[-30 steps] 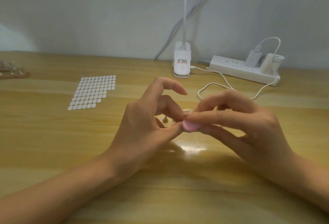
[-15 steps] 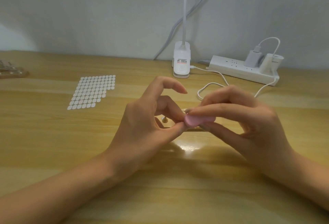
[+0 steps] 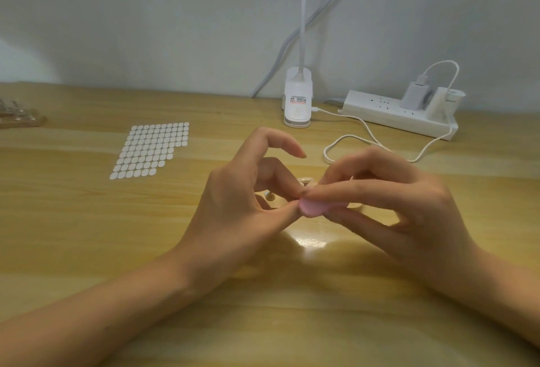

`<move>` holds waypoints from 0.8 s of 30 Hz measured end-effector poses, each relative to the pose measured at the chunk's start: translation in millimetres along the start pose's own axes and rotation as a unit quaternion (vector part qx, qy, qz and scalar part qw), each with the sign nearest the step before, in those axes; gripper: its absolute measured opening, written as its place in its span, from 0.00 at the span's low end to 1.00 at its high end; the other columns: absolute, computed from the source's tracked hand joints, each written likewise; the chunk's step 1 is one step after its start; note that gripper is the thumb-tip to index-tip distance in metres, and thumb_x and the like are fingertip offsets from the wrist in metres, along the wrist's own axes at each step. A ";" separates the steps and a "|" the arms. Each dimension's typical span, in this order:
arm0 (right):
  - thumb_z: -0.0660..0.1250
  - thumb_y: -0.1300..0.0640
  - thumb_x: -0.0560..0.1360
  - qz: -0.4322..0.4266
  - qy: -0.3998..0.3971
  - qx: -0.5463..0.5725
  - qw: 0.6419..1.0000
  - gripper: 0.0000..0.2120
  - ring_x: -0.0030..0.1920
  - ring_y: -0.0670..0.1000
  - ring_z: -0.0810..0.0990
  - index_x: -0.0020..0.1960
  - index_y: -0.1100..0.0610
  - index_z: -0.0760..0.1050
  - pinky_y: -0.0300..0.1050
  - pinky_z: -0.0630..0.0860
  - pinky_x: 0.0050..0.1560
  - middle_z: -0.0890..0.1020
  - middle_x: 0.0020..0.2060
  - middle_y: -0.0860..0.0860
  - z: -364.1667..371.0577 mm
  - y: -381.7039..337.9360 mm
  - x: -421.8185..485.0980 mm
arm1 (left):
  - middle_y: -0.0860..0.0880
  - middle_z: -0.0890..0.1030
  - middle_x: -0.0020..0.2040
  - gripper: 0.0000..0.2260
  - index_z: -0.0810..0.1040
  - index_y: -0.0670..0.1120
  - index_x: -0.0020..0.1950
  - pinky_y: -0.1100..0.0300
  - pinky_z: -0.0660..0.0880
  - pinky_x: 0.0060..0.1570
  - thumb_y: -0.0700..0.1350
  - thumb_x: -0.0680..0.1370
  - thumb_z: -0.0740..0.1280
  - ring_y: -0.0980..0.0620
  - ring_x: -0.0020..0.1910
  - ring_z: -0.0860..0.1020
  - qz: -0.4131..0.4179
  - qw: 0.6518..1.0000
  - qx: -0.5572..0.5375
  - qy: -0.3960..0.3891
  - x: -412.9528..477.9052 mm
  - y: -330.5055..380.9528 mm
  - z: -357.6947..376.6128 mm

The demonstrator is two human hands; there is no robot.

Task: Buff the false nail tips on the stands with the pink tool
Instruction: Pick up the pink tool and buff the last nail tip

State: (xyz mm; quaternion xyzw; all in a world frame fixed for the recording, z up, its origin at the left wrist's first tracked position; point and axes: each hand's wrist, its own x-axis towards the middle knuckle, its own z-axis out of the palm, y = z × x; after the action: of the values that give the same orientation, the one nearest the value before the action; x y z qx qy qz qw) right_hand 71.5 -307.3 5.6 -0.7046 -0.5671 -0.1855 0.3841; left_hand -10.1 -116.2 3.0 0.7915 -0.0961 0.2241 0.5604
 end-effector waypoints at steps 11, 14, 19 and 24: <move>0.73 0.61 0.76 0.026 0.026 0.006 0.999 0.10 0.47 0.53 0.82 0.57 0.58 0.82 0.49 0.78 0.48 0.80 0.47 0.54 -3.2 0.5 1.6 | 0.53 0.85 0.37 0.18 0.73 0.52 0.54 0.64 0.73 0.29 0.43 0.71 0.76 0.58 0.37 0.83 -0.015 1.000 -0.011 0.006 0.7 1.2 -1.0; 0.72 0.61 0.77 0.002 0.004 0.010 1.000 0.08 0.47 0.51 0.82 0.56 0.57 0.82 0.45 0.78 0.48 0.80 0.47 0.53 0.2 -3.0 -0.4 | 0.53 0.84 0.37 0.17 0.73 0.52 0.54 0.64 0.72 0.29 0.44 0.72 0.76 0.57 0.36 0.82 -0.009 1.000 -0.013 0.001 -0.7 1.4 0.1; 0.72 0.61 0.77 0.031 0.029 0.013 0.999 0.08 0.46 0.53 0.81 0.57 0.58 0.82 0.49 0.78 0.47 0.80 0.47 0.55 -3.3 0.4 2.1 | 0.53 0.84 0.37 0.18 0.72 0.53 0.54 0.65 0.72 0.30 0.45 0.71 0.77 0.56 0.37 0.83 -0.008 1.000 -0.016 -0.002 -1.0 2.3 -0.8; 0.70 0.58 0.77 0.012 0.014 0.008 1.000 0.10 0.47 0.53 0.81 0.57 0.57 0.82 0.46 0.78 0.48 0.80 0.47 0.53 -2.9 0.8 2.3 | 0.53 0.84 0.38 0.18 0.72 0.52 0.55 0.66 0.72 0.30 0.46 0.71 0.78 0.56 0.37 0.83 -0.002 1.000 -0.008 -0.007 -1.2 1.6 0.0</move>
State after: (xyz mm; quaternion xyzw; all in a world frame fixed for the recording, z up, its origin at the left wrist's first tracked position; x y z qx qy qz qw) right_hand 73.5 -308.0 8.8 -0.7053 -0.5550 -0.1861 0.3999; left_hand -11.8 -116.8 3.8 0.7887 -0.1003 0.2172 0.5662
